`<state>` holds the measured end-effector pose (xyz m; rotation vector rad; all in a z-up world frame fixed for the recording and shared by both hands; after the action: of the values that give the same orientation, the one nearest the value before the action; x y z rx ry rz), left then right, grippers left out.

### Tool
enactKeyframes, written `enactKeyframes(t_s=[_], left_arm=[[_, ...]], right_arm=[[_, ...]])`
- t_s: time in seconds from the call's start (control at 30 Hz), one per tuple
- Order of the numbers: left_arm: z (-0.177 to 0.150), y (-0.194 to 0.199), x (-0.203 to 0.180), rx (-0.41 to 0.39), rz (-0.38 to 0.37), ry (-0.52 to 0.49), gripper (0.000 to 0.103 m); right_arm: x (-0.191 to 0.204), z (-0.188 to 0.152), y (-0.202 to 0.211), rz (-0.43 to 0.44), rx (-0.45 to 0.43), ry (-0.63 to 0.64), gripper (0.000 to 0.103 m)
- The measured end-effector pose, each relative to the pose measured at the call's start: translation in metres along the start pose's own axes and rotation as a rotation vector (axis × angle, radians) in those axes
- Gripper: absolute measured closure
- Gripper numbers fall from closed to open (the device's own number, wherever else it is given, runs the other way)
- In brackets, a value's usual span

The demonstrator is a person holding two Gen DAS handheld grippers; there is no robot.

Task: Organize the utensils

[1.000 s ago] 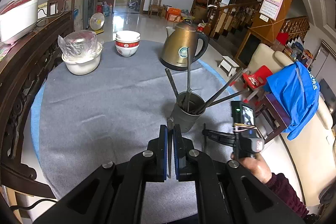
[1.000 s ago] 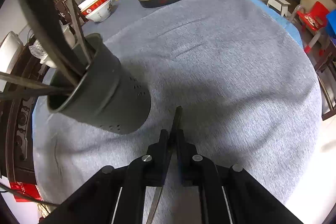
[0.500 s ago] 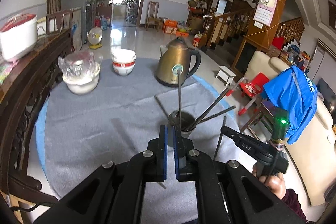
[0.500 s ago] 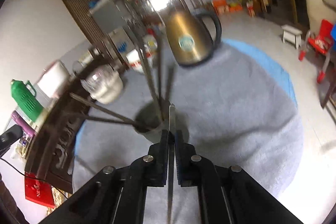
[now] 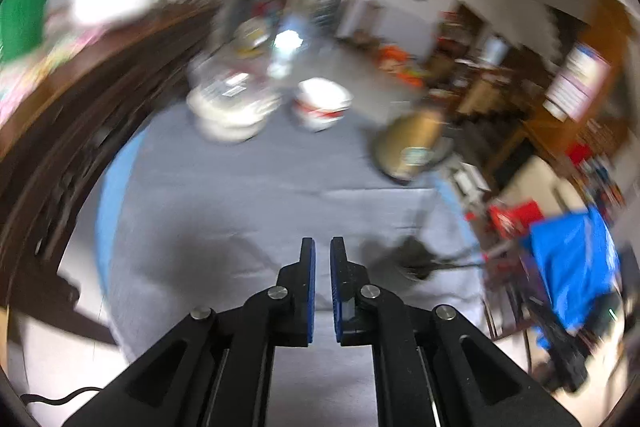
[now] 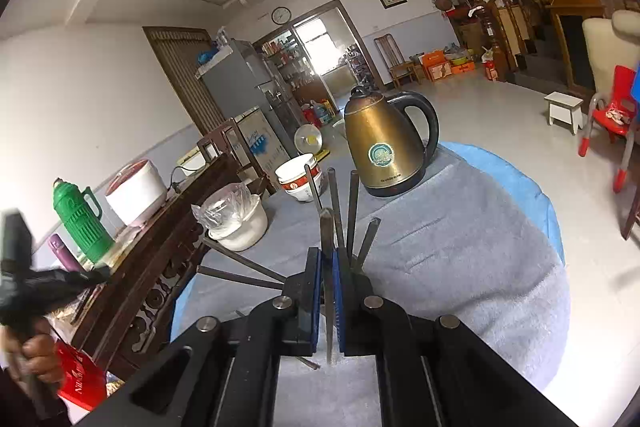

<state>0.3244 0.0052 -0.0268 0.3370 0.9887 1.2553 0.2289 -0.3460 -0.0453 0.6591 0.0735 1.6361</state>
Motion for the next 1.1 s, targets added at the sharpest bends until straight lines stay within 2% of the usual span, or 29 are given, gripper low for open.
enactKeyframes(t_s=[0.07, 0.13, 0.27, 0.47, 0.57, 0.7, 0.87, 0.97, 1.0, 1.03, 1.1], left_arm=[[0.004, -0.026, 0.031, 0.045, 0.049, 0.091, 0.087], [0.002, -0.05, 0.048, 0.092, 0.063, 0.15, 0.082], [0.0, -0.107, 0.07, 0.208, 0.091, 0.251, 0.079], [-0.002, -0.176, 0.076, 0.315, 0.123, 0.338, 0.079], [-0.006, -0.197, 0.071, 0.359, 0.159, 0.358, 0.077], [-0.009, -0.22, 0.07, 0.388, 0.213, 0.357, 0.077], [-0.022, -0.245, 0.082, 0.454, 0.27, 0.417, 0.078], [-0.019, -0.247, 0.081, 0.421, 0.292, 0.397, 0.083], [-0.018, -0.247, 0.08, 0.409, 0.303, 0.385, 0.09], [-0.018, -0.248, 0.079, 0.407, 0.314, 0.375, 0.093], [-0.018, -0.247, 0.078, 0.393, 0.315, 0.358, 0.094]], right_arm=[[0.0, 0.002, 0.001, 0.008, -0.01, -0.01, 0.096], [0.001, 0.001, 0.003, 0.01, -0.015, -0.002, 0.096], [0.004, -0.001, 0.004, 0.011, -0.015, 0.017, 0.096], [0.001, -0.005, 0.006, 0.018, -0.018, 0.015, 0.096], [-0.003, -0.006, 0.007, 0.019, -0.019, 0.012, 0.096], [-0.011, -0.007, 0.008, 0.025, -0.022, -0.002, 0.096], [-0.019, -0.009, 0.009, 0.037, -0.027, -0.018, 0.096], [-0.023, -0.009, 0.009, 0.045, -0.03, -0.021, 0.096], [-0.024, -0.009, 0.01, 0.05, -0.031, -0.023, 0.096], [-0.025, -0.01, 0.01, 0.051, -0.033, -0.025, 0.096], [-0.027, -0.009, 0.01, 0.05, -0.037, -0.029, 0.096]])
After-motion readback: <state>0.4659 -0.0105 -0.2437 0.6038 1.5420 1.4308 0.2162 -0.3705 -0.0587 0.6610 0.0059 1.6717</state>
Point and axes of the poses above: each gripper's, at about its wrist camera, not at the fingertips, and y roughly against the way its jaws point, x to its left, z to its top, the point moved 4 cm from there along -y, roughly the way its jaws point, and after that the axes turned 7 degrees about y, right-handed, at the moved point
